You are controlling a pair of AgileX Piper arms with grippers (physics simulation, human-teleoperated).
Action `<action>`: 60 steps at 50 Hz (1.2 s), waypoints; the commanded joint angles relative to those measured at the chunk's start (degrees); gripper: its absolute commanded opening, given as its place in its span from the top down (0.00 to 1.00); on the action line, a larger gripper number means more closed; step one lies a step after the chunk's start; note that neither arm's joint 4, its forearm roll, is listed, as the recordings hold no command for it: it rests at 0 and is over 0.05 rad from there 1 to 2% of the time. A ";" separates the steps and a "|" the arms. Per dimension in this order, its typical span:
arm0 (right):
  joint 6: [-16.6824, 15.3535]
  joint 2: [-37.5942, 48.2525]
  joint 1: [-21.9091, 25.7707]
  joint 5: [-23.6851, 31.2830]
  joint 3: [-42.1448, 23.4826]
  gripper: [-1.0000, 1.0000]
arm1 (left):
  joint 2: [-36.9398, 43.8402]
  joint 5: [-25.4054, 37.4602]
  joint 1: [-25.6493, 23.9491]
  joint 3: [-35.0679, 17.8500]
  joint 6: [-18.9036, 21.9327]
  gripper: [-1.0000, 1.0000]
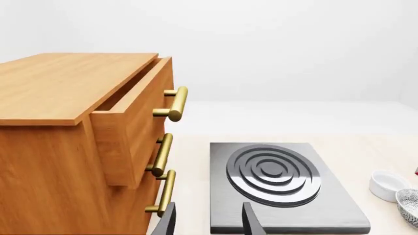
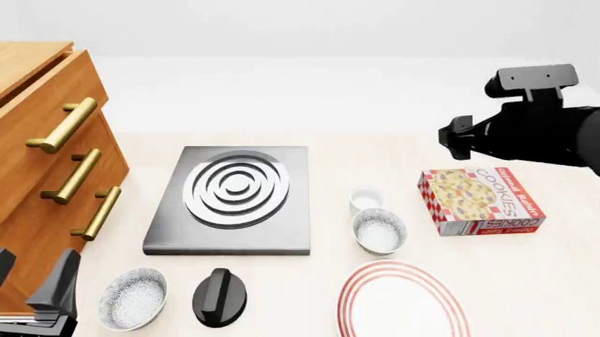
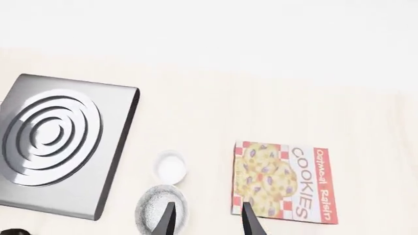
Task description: Pick the akita bowl between the plate and the ramekin and place it on the plate.
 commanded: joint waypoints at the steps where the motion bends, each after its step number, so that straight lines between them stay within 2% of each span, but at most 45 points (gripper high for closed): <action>1: 1.71 4.15 -0.79 -6.02 6.24 0.00 | -0.09 0.02 0.00 0.07 0.02 0.00; 5: 2.36 5.12 -0.76 -6.63 5.84 0.00 | -0.10 0.02 -0.01 0.07 0.03 0.00; 11: 3.74 8.26 -0.83 -10.38 7.23 0.00 | -0.10 0.02 0.00 0.07 -0.04 0.00; 13: 6.57 9.19 -1.47 -12.61 7.91 0.00 | -0.09 0.02 -0.01 0.07 -0.02 0.00; 15: 7.90 10.39 -0.91 -13.02 7.94 0.00 | -0.09 0.02 0.01 0.07 -0.04 0.00; 17: 7.65 9.74 -1.57 -13.44 8.24 0.00 | -0.09 0.02 0.00 0.07 0.02 0.00; 19: 9.37 10.36 -1.09 -13.64 8.31 0.00 | -0.08 0.03 -0.01 0.07 0.01 0.00; 29: 10.40 10.12 -0.79 -15.50 11.32 0.00 | -0.08 0.02 0.00 0.07 -0.02 0.00; 37: 13.99 11.05 1.78 -16.99 13.93 0.00 | -0.10 0.02 0.00 0.07 0.01 0.00; 43: 13.70 11.47 1.82 -18.20 15.04 0.00 | -0.10 0.02 -0.02 0.07 0.04 0.00; 60: 16.01 15.28 2.54 -22.44 18.42 0.00 | -0.10 0.02 0.00 0.07 0.00 0.00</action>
